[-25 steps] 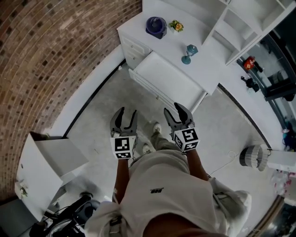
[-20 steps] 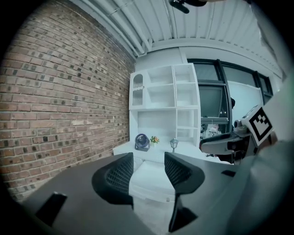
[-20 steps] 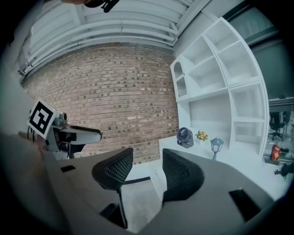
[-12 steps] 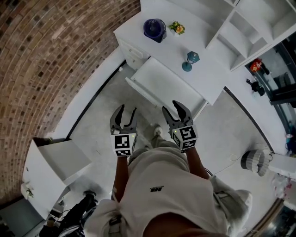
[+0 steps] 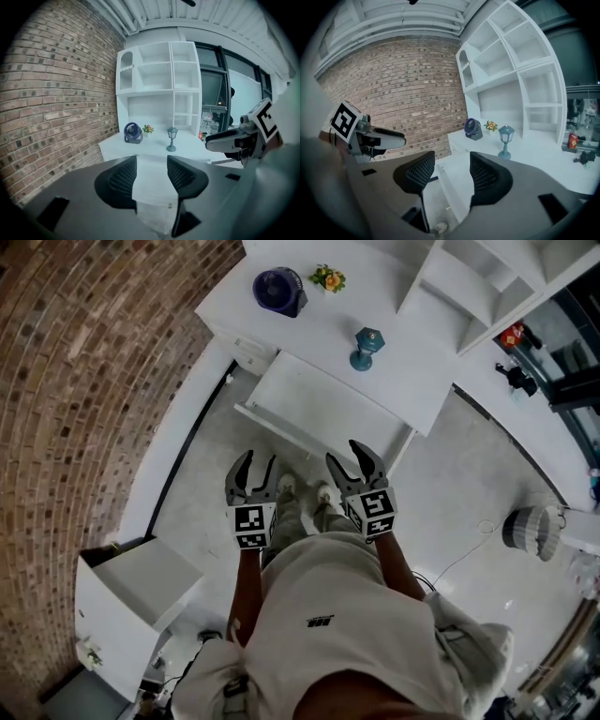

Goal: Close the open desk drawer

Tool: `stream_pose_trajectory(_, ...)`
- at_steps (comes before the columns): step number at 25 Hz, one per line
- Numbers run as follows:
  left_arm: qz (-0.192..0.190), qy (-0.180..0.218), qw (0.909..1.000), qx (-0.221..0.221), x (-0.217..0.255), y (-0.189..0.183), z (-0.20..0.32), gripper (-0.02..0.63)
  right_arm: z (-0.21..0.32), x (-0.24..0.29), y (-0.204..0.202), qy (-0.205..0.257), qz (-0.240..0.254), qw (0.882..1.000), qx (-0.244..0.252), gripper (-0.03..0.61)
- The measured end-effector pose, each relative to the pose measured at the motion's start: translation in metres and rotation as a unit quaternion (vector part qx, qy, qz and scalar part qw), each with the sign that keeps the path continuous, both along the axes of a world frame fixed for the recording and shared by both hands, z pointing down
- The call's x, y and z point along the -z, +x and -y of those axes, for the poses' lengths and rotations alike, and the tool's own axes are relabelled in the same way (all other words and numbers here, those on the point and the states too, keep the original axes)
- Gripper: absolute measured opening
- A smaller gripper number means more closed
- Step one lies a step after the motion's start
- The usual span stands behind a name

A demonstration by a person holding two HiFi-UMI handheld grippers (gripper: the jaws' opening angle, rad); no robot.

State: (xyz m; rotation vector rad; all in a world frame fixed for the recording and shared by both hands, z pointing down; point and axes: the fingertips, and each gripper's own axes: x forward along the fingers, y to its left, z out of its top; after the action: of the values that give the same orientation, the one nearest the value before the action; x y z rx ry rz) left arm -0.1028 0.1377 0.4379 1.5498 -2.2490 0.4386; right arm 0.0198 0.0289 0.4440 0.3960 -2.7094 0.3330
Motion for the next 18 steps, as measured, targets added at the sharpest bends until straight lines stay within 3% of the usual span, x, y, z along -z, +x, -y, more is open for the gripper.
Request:
stream_pose_trajectory(9, -0.042, -0.04, 0.9954, -0.076, -0.064, -0.028, 0.031, 0.216, 0.021, -0.046, 0.005, -0.019, -0.046, 0.991, -0.121, 0.236)
stream_pose_trajectory(18, -0.085, -0.105, 0.9771, -0.165, -0.15, -0.042, 0.042, 0.218, 0.019, -0.103, 0.017, -0.052, -0.112, 0.963, -0.241, 0.252)
